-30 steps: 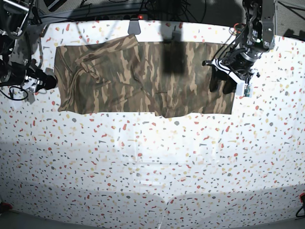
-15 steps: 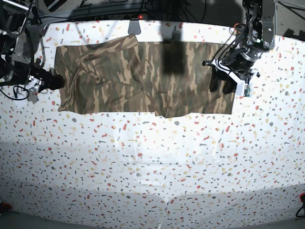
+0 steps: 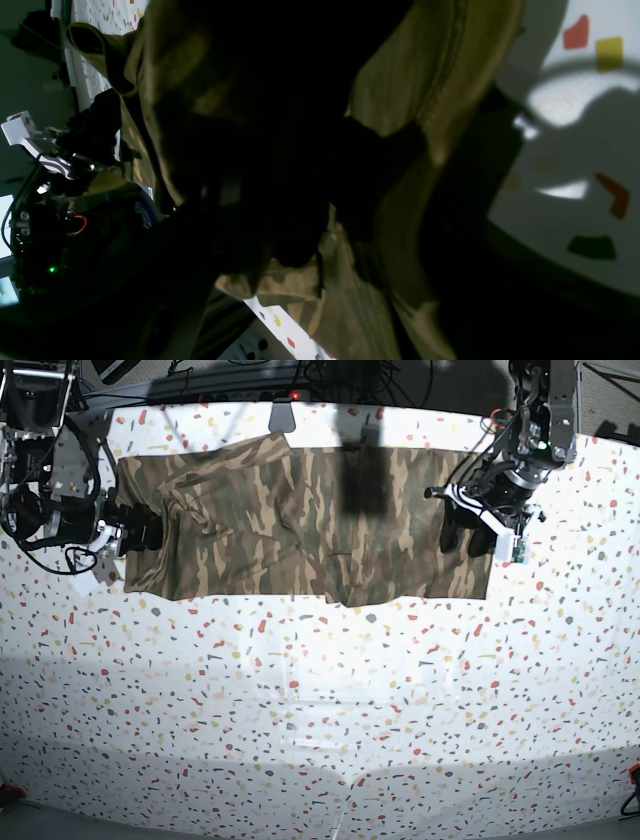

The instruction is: Fold the T-shirt properly

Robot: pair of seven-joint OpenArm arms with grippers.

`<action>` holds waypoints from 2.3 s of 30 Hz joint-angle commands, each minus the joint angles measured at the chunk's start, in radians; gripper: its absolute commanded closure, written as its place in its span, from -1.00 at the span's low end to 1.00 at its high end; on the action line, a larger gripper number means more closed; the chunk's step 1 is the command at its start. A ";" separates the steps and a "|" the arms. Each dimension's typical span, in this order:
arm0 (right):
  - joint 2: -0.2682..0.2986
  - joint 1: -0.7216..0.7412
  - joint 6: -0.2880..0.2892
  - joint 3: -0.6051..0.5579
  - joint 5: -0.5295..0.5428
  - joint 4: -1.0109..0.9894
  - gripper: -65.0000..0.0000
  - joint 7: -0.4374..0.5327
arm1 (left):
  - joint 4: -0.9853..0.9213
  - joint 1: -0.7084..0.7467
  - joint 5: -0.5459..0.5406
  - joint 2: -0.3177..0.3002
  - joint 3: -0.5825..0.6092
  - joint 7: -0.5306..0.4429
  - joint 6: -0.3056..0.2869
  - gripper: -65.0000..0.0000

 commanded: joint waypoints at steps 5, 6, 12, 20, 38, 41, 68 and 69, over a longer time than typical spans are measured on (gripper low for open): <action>0.009 0.002 0.001 -0.006 -0.033 0.005 0.11 -0.033 | 0.011 -0.002 -0.003 -0.003 -0.001 0.000 -0.001 0.19; 0.009 0.002 0.001 -0.006 -0.032 0.005 0.31 -0.031 | 0.011 -0.002 -0.003 -0.003 -0.001 0.000 -0.001 0.19; 0.009 0.002 0.001 -0.006 -0.033 0.006 1.00 0.040 | 0.011 -0.002 -0.003 -0.003 -0.001 0.000 -0.001 0.19; 0.080 0.002 0.001 -0.005 0.005 0.008 1.00 0.117 | 0.043 0.003 -0.003 -0.004 -0.001 0.007 -0.002 0.19; 0.233 0.002 0.001 -0.004 0.265 0.053 1.00 0.018 | 0.102 0.014 0.211 -0.003 -0.002 0.004 0.095 0.19; 0.228 0.002 0.001 -0.004 0.265 0.099 1.00 -0.032 | 0.033 0.014 0.217 -0.003 -0.001 -0.031 0.094 0.19; -0.378 0.037 0.001 -0.005 0.265 0.537 1.00 -0.031 | -0.016 0.020 0.232 0.088 0.147 -0.037 -0.005 0.19; -0.397 0.045 0.001 -0.005 0.265 0.537 1.00 -0.031 | -0.016 0.020 0.232 0.088 0.147 -0.037 -0.005 0.19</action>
